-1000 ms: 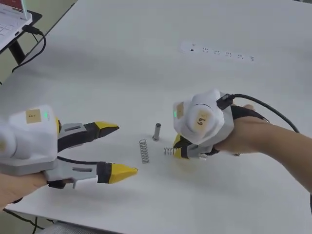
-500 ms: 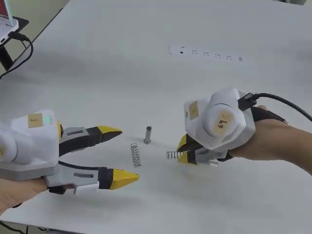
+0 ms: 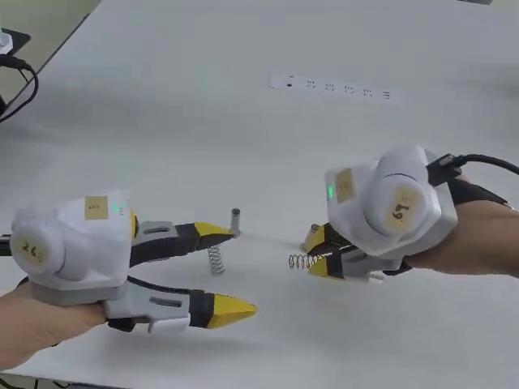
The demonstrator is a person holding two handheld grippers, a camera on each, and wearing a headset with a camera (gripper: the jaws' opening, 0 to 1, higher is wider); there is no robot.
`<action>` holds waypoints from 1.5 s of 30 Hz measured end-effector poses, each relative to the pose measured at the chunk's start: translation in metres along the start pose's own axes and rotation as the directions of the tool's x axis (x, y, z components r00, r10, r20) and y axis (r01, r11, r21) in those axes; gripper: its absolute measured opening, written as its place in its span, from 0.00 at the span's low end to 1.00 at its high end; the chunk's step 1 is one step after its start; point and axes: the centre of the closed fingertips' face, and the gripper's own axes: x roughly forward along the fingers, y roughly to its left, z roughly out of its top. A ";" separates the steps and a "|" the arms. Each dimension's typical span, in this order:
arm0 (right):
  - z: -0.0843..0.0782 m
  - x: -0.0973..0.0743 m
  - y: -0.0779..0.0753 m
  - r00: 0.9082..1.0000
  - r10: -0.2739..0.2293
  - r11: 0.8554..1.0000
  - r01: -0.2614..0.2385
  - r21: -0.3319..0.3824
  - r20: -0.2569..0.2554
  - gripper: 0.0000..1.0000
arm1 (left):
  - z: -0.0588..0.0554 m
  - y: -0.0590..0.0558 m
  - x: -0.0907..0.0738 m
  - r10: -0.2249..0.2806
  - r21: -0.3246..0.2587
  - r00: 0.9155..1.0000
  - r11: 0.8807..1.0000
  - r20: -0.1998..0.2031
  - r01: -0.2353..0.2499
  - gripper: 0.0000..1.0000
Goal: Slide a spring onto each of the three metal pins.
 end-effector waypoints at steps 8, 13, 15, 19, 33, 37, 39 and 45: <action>-0.006 -0.003 0.006 1.000 -0.008 1.000 0.008 0.005 -0.005 0.07 | 0.003 -0.006 0.023 -0.060 0.027 0.998 0.998 -0.018 0.061 0.46; -0.007 -0.005 0.008 1.000 -0.009 1.000 0.009 0.020 0.000 0.07 | 0.005 -0.008 0.034 -0.085 0.032 0.996 0.996 -0.018 0.085 0.43; -0.007 -0.006 0.008 1.000 -0.011 1.000 0.011 0.025 0.004 0.07 | 0.005 -0.010 0.039 -0.102 0.043 0.994 0.994 -0.028 0.104 0.42; -0.006 -0.007 0.009 1.000 -0.012 0.999 0.012 0.030 0.008 0.07 | 0.007 -0.010 0.043 -0.122 0.066 0.992 0.990 -0.042 0.125 0.38; -0.005 -0.013 0.009 0.999 -0.030 0.997 0.026 0.074 0.043 0.07 | 0.023 -0.011 0.055 -0.128 0.065 0.992 0.990 0.018 0.126 0.28; -0.003 -0.017 0.009 0.998 -0.035 0.997 0.031 0.076 0.053 0.07 | 0.022 -0.016 0.057 -0.146 0.088 0.989 0.986 0.011 0.145 0.22; -0.002 -0.018 0.009 0.998 -0.035 0.997 0.030 0.076 0.057 0.07 | 0.021 -0.015 0.057 -0.146 0.095 0.989 0.985 0.008 0.145 0.19; -0.001 -0.020 0.009 0.997 -0.042 0.996 0.036 0.080 0.069 0.07 | 0.023 -0.015 0.055 -0.152 0.100 0.988 0.984 0.015 0.150 0.12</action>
